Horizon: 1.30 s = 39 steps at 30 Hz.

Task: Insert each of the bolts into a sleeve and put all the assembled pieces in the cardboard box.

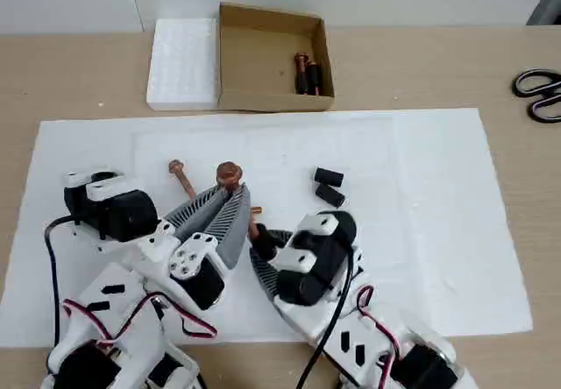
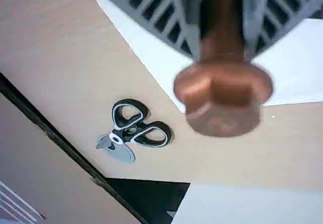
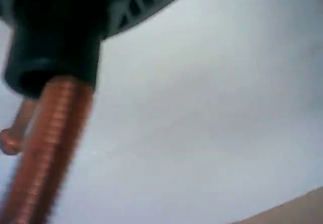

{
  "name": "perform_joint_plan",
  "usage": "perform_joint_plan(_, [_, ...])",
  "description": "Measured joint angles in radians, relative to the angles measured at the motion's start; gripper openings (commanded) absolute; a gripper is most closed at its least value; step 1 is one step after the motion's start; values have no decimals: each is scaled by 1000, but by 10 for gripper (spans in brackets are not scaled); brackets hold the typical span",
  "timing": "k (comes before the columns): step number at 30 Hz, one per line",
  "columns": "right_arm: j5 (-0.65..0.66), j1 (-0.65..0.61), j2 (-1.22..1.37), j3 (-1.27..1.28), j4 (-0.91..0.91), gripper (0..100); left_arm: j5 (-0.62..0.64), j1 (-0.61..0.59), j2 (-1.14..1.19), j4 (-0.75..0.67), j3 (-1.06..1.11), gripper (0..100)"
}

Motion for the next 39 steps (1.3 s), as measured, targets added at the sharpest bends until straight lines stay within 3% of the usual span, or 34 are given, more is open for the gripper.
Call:
perform_joint_plan(20, [37, -12, -2, -29, 5, 3, 0, 0, 25, -32, -21, 5])
perform_joint_plan(39, [37, 23, -2, -40, 5, 3, 0, 0, 97, 167, -212, 5])
